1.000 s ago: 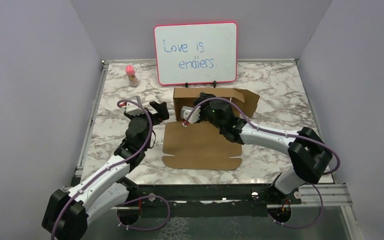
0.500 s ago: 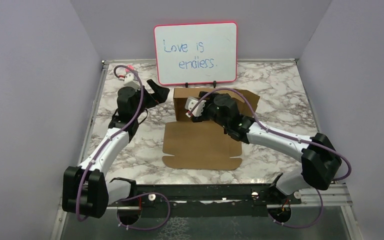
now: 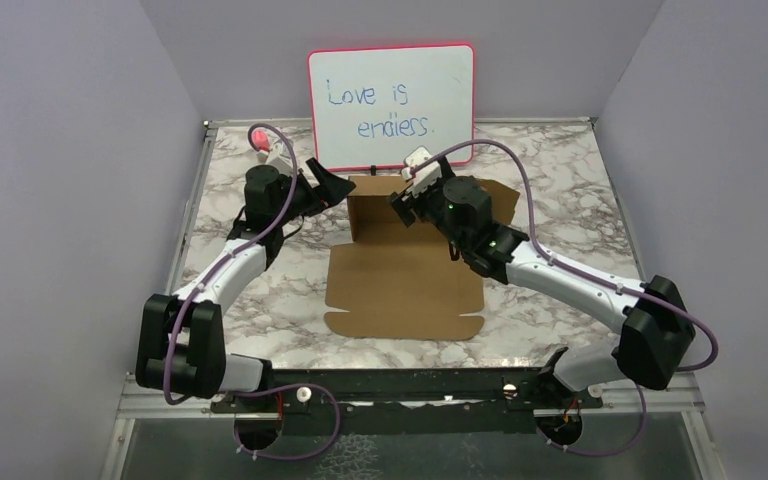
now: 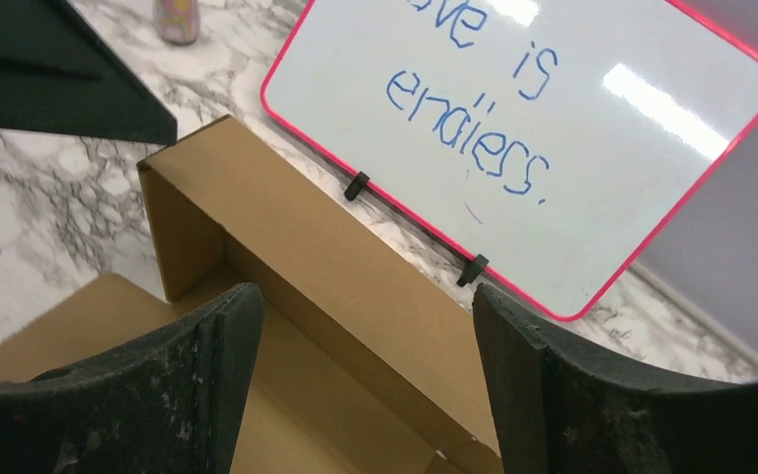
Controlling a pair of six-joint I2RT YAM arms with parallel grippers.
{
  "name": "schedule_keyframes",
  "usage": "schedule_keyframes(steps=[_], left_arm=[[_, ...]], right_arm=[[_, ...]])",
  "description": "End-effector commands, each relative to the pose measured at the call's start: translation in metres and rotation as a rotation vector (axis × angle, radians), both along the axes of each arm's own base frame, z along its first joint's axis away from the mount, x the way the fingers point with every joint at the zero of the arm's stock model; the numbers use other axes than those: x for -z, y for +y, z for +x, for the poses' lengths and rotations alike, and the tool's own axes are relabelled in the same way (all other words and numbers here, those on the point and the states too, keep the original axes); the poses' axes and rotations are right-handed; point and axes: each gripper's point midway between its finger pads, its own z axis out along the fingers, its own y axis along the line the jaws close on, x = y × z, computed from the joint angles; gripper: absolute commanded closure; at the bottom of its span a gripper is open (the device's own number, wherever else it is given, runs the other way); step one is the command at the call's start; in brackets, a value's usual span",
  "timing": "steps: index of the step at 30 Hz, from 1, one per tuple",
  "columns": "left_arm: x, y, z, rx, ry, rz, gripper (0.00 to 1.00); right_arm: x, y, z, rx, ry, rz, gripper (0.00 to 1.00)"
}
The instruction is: Fold the paper box
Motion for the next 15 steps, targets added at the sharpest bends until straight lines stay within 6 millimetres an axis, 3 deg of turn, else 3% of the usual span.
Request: schedule_keyframes(steps=[1, 15], left_arm=[[-0.008, -0.009, 0.002, 0.055, -0.013, -0.072, 0.19], [0.029, -0.008, 0.004, 0.044, 0.062, -0.083, 0.46]], right_arm=[[-0.031, -0.017, -0.001, 0.109, 0.017, 0.263, 0.18], [-0.022, -0.046, -0.002, 0.209, 0.047, 0.384, 0.17]])
